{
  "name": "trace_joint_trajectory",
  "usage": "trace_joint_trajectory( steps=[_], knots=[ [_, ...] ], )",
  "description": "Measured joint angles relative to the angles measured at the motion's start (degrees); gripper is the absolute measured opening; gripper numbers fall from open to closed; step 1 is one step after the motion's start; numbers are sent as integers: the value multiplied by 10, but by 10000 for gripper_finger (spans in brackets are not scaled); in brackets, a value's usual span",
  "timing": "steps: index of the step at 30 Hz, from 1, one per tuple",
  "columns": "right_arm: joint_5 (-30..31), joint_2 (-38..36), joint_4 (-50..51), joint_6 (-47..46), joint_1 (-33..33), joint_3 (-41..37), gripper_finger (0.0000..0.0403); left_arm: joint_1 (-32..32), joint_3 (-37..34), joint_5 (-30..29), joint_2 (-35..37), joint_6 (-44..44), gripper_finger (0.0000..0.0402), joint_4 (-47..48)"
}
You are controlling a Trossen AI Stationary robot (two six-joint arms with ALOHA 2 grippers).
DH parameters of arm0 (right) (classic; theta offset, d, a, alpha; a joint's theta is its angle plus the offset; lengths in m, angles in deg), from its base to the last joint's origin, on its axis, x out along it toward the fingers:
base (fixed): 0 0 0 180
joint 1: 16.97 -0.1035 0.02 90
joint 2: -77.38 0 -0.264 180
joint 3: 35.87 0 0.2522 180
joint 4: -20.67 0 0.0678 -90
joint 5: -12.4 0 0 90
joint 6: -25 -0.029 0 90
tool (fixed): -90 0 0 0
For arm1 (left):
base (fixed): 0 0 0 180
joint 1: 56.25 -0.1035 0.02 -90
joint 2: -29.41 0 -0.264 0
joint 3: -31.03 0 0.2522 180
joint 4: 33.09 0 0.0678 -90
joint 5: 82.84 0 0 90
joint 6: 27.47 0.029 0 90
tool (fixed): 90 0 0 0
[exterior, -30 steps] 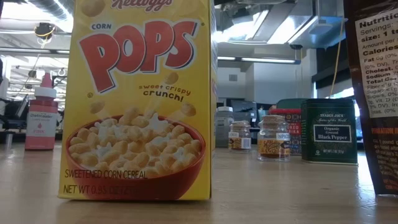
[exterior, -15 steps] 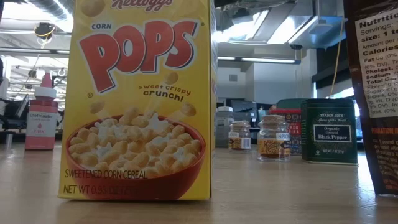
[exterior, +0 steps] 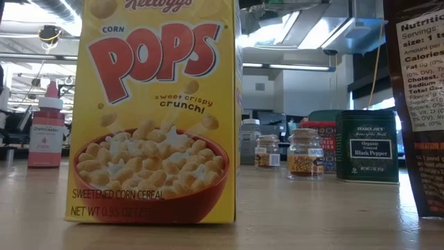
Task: Pick & Place Kitchen Items
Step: Put the green cereal box into the green bin
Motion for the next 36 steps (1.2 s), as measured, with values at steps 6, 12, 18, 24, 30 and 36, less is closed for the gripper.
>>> trace_joint_trajectory(
  steps=[6,12,18,24,30,36],
  knots=[
    [0,0,8,6,0,0,109,0,0,-3,0,0,180,2],
    [1,0,15,14,0,0,126,0,-1,-5,0,-2,176,2],
    [64,0,32,16,0,0,183,0,-1,-17,0,-5,175,10],
    [145,-7,72,17,-14,0,247,0,-1,-34,22,-12,174,87],
    [224,-36,204,-5,-37,30,263,0,0,-45,62,-42,173,197],
    [228,-39,436,-98,-43,117,263,1,0,-43,75,-62,173,278]
  ],
)
